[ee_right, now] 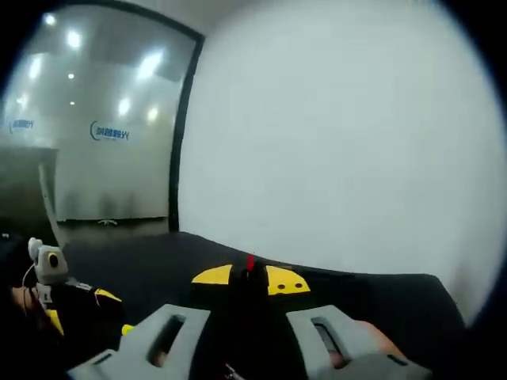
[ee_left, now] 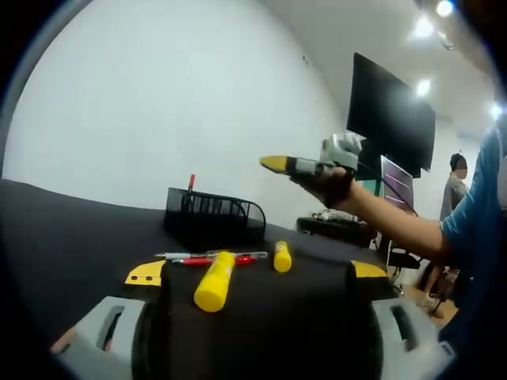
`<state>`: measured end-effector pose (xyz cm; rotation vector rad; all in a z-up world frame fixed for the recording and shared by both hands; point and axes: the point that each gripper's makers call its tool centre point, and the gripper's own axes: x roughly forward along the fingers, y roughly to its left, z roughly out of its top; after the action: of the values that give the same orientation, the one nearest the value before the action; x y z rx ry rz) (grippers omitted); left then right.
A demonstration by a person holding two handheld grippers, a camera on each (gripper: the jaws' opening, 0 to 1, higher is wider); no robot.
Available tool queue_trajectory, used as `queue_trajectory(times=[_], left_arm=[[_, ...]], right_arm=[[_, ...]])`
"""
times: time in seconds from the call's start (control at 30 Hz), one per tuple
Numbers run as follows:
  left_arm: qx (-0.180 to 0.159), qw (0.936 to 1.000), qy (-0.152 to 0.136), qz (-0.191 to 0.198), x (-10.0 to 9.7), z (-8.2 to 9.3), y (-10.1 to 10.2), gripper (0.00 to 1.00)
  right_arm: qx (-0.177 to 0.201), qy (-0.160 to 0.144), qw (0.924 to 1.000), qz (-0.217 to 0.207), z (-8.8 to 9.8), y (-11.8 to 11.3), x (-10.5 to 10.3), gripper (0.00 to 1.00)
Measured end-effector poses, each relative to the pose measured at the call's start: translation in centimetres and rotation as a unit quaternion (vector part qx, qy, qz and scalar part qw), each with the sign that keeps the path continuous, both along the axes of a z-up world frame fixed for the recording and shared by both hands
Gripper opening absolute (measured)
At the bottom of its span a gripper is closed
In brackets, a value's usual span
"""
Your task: Pick up pens and glue sticks and place them into the holder.
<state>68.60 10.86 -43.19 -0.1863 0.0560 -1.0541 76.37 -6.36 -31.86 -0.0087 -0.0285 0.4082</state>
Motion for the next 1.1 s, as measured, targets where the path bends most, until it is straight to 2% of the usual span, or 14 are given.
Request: queue_trajectory(times=[0.27, 0.5, 0.77, 0.9, 1.0, 1.03, 1.07, 1.1], left_arm=[[-0.017, 0.9996, 0.013, 0.018, 0.5, 0.3, 0.6, 0.82], [-0.011, 0.9996, 0.01, 0.023, 0.5, 0.2, 0.5, 0.79], [-0.009, 0.9995, 0.013, 0.029, 0.6, 0.1, 0.5, 0.79], [-0.003, 0.9994, 0.014, 0.032, 0.6, -0.1, 0.4, 0.79], [0.009, 0.9993, 0.015, 0.034, 0.8, -0.5, 0.4, 0.8], [0.009, 0.9993, 0.016, 0.033, 0.9, -0.6, 0.5, 0.8], [0.01, 0.9992, 0.017, 0.034, 1.0, -0.6, 0.5, 0.8], [0.009, 0.9992, 0.017, 0.034, 1.1, -0.6, 0.6, 0.8]], right_arm=[[0.031, 0.008, 0.9995, -0.005, -2.9, -2.3, -4.5, 0.16], [0.023, 0.015, 0.9993, -0.027, -6.8, -4.5, -6.9, 0.2], [0.049, -0.009, 0.9977, -0.046, -8.4, -6.1, -8.3, 0.27], [0.067, -0.006, 0.9962, -0.056, -9.3, -6.8, -8.3, 0.31], [0.064, 0.006, 0.9958, -0.064, -10.3, -7.3, -8.3, 0.34], [0.073, -0.012, 0.9945, -0.074, -9.5, -7.8, -8.3, 0.34], [0.093, -0.017, 0.9921, -0.082, -9.3, -8.2, -8.2, 0.34], [0.094, 0.003, 0.9918, -0.086, -9.9, -8.5, -8.1, 0.34]])
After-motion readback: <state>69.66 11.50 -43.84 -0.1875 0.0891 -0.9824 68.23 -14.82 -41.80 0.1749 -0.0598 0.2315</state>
